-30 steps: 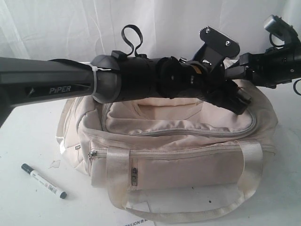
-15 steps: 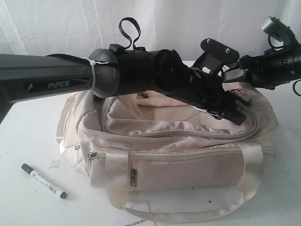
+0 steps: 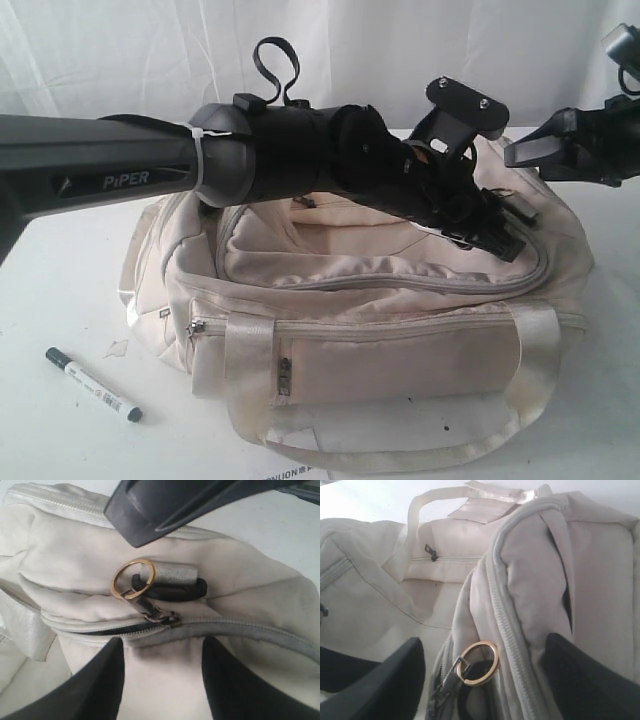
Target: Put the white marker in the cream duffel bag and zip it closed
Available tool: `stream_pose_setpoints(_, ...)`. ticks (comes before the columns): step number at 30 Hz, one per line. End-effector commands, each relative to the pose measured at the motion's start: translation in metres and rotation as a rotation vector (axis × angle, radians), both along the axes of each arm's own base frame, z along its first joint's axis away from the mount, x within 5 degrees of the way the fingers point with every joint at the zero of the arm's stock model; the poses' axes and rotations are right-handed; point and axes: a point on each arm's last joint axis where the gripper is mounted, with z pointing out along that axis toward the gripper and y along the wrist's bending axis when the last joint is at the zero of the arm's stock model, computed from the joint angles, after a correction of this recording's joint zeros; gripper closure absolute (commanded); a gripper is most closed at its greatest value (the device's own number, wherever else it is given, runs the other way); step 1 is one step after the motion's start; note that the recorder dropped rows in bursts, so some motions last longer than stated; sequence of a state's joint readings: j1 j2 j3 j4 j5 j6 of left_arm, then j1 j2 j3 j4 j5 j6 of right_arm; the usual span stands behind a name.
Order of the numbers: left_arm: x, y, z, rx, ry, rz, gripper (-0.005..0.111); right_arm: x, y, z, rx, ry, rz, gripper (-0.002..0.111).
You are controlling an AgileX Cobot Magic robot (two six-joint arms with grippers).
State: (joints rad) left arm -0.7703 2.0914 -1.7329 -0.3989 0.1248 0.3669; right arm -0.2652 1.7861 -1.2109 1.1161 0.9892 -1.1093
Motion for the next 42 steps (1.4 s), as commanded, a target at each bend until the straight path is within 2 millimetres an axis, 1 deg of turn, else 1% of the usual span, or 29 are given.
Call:
stream_pose_setpoints(1,0.000,0.001,0.007,-0.014,-0.003,0.002,0.055,-0.001,-0.004,0.001,-0.047,-0.016,0.003,0.045)
stream_pose_setpoints(6,0.000,-0.001,0.012,-0.025,-0.014,0.001,0.055,0.003,-0.006,-0.011,-0.058,0.010,-0.004,0.045)
stream_pose_setpoints(10,0.002,-0.003,0.024,-0.044,-0.030,-0.009,0.055,0.007,-0.009,-0.019,-0.067,0.023,-0.021,0.045)
stream_pose_setpoints(12,0.003,-0.004,0.029,-0.057,-0.045,-0.005,0.055,0.008,-0.010,-0.022,-0.073,0.027,-0.032,0.049)
stream_pose_setpoints(16,0.005,-0.004,0.032,-0.062,-0.084,-0.004,0.055,0.010,-0.011,-0.025,-0.079,0.030,-0.043,0.056)
stream_pose_setpoints(20,0.006,-0.004,0.033,-0.062,-0.102,-0.004,0.055,0.011,-0.012,-0.026,-0.087,0.025,-0.055,0.057)
stream_pose_setpoints(25,0.006,-0.005,0.032,-0.060,-0.106,-0.006,0.055,0.011,-0.012,-0.026,-0.090,0.024,-0.056,0.063)
stream_pose_setpoints(28,0.008,-0.007,0.025,-0.061,-0.111,0.003,0.055,0.011,-0.012,-0.026,-0.090,0.024,-0.057,0.066)
stream_pose_setpoints(30,0.010,-0.009,0.017,-0.042,-0.111,-0.002,0.055,0.011,-0.012,-0.026,-0.090,0.024,-0.057,0.066)
stream_pose_setpoints(33,0.011,-0.010,0.011,-0.015,-0.122,-0.019,0.055,0.011,-0.012,-0.026,-0.090,0.024,-0.057,0.066)
stream_pose_setpoints(36,0.009,-0.015,0.009,0.014,-0.179,-0.051,0.055,0.011,-0.012,-0.026,-0.090,0.024,-0.057,0.066)
stream_pose_setpoints(39,0.002,-0.022,0.007,0.058,-0.237,-0.112,0.055,0.011,-0.012,-0.026,-0.092,0.023,-0.059,0.066)
stream_pose_setpoints(42,0.001,-0.026,0.009,0.049,-0.281,-0.109,0.055,0.011,-0.012,-0.026,-0.092,0.023,-0.059,0.066)
